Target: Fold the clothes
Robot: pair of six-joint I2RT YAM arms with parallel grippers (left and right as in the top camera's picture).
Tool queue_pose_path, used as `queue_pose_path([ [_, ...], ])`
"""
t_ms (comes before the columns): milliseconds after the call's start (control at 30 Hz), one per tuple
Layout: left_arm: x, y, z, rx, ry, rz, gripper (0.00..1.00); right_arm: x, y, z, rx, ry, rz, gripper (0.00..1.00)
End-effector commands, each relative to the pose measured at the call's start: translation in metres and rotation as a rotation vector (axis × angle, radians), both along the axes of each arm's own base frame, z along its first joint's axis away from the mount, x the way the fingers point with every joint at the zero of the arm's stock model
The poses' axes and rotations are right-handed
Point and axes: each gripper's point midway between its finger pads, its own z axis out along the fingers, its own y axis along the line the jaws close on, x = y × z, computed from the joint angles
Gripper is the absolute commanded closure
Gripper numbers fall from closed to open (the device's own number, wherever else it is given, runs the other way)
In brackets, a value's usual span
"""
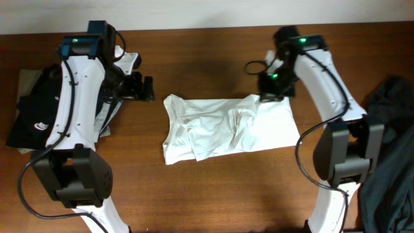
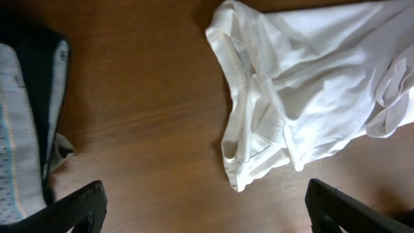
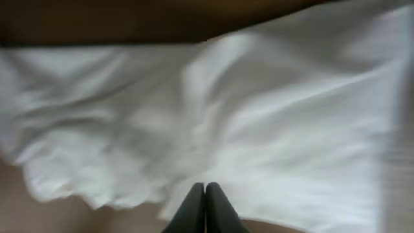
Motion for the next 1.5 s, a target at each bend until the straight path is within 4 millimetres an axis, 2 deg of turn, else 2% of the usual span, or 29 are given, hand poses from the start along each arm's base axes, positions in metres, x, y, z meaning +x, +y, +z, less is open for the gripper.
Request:
queue_pose_path([
  [0,-0.009,-0.005,-0.012,-0.010,0.039,-0.012,0.06,-0.011,-0.008,-0.035,-0.054,0.064,-0.098,0.96],
  [33,-0.012,-0.005,-0.018,-0.010,0.051,-0.012,0.06,-0.020,0.004,-0.054,-0.016,0.094,-0.119,0.96],
  [100,-0.017,-0.006,-0.032,-0.010,0.083,-0.002,0.03,-0.030,0.061,-0.068,0.195,0.097,-0.049,0.96],
  [133,-0.020,-0.009,-0.042,-0.031,0.100,0.003,0.02,-0.030,0.096,-0.067,0.296,0.060,0.021,0.96],
  [200,-0.021,-0.022,-0.057,-0.109,0.105,0.002,0.01,-0.026,0.149,-0.042,0.471,-0.083,0.249,0.96],
  [233,-0.021,-0.028,-0.065,-0.141,0.108,0.018,0.01,-0.020,0.159,-0.028,0.482,-0.137,0.295,0.96],
  [300,-0.022,-0.036,-0.085,-0.170,0.119,0.066,0.01,-0.004,0.149,-0.003,0.411,-0.196,0.280,0.96],
  [367,-0.027,-0.057,-0.105,-0.247,0.130,0.088,0.01,0.007,0.105,0.021,0.211,-0.198,0.205,0.96],
  [400,-0.029,-0.068,-0.115,-0.278,0.134,0.103,0.01,0.005,0.071,0.032,0.073,-0.172,0.156,0.96],
  [533,-0.025,-0.097,-0.138,-0.260,0.112,0.213,0.01,-0.008,0.013,0.038,-0.039,-0.080,0.094,0.96],
  [667,-0.039,-0.123,-0.161,-0.222,0.154,0.219,0.02,-0.010,-0.008,0.037,-0.038,-0.050,0.050,0.96],
  [700,-0.043,-0.128,-0.172,-0.215,0.187,0.233,0.08,-0.012,-0.009,0.037,-0.036,-0.043,0.049,0.96],
  [733,-0.046,-0.130,-0.179,-0.207,0.208,0.238,0.20,-0.013,-0.009,0.037,-0.037,-0.040,0.050,0.96],
  [767,-0.051,-0.128,-0.192,-0.193,0.240,0.242,0.56,-0.014,-0.009,0.037,-0.037,-0.038,0.059,0.96],
  [800,-0.053,-0.127,-0.195,-0.189,0.253,0.247,0.69,-0.016,-0.009,0.037,-0.038,-0.031,0.059,0.96],
  [833,-0.053,-0.124,-0.195,-0.187,0.257,0.254,0.83,-0.017,-0.009,0.037,-0.039,-0.027,0.066,0.96],
  [867,-0.051,-0.118,-0.192,-0.184,0.258,0.266,0.91,-0.018,-0.009,0.037,-0.039,-0.025,0.078,0.96],
  [900,-0.048,-0.110,-0.187,-0.174,0.261,0.265,0.98,-0.020,-0.010,0.037,-0.040,-0.022,0.085,0.96],
  [933,-0.046,-0.098,-0.181,-0.137,0.267,0.275,0.99,-0.020,-0.010,0.037,-0.040,-0.019,0.085,0.96],
  [967,-0.041,-0.075,-0.168,-0.064,0.262,0.273,0.99,-0.020,-0.010,0.037,-0.040,-0.020,0.084,0.96],
  [1000,-0.033,-0.044,-0.144,0.033,0.243,0.272,1.00,-0.020,-0.010,0.038,-0.040,-0.022,0.084,0.96],
  [1033,-0.026,-0.028,-0.125,0.083,0.222,0.263,0.99,-0.020,-0.010,0.038,-0.040,-0.024,0.084,0.96],
  [1067,-0.013,-0.009,-0.093,0.138,0.179,0.253,0.99,-0.019,-0.010,0.038,-0.040,-0.026,0.084,0.96],
  [1133,0.011,-0.006,-0.039,0.165,0.068,0.199,0.99,-0.018,-0.010,0.038,-0.040,-0.032,0.084,0.96],
  [1200,0.024,-0.024,-0.013,0.148,-0.014,0.153,1.00,-0.018,-0.010,0.038,-0.040,-0.033,0.084,0.96],
  [1233,0.027,-0.039,-0.011,0.160,-0.045,0.117,0.99,-0.018,-0.010,0.038,-0.039,-0.030,0.084,0.96],
  [1300,0.020,-0.056,-0.025,0.264,-0.044,0.021,0.99,-0.021,-0.010,0.038,-0.040,-0.020,0.084,0.96],
  [1433,0.004,-0.102,-0.081,0.339,0.045,-0.120,0.99,-0.022,-0.010,0.038,-0.040,-0.016,0.084,0.96],
  [1467,0.000,-0.121,-0.101,0.340,0.067,-0.158,0.99,-0.022,-0.010,0.038,-0.041,-0.016,0.084,0.96],
])
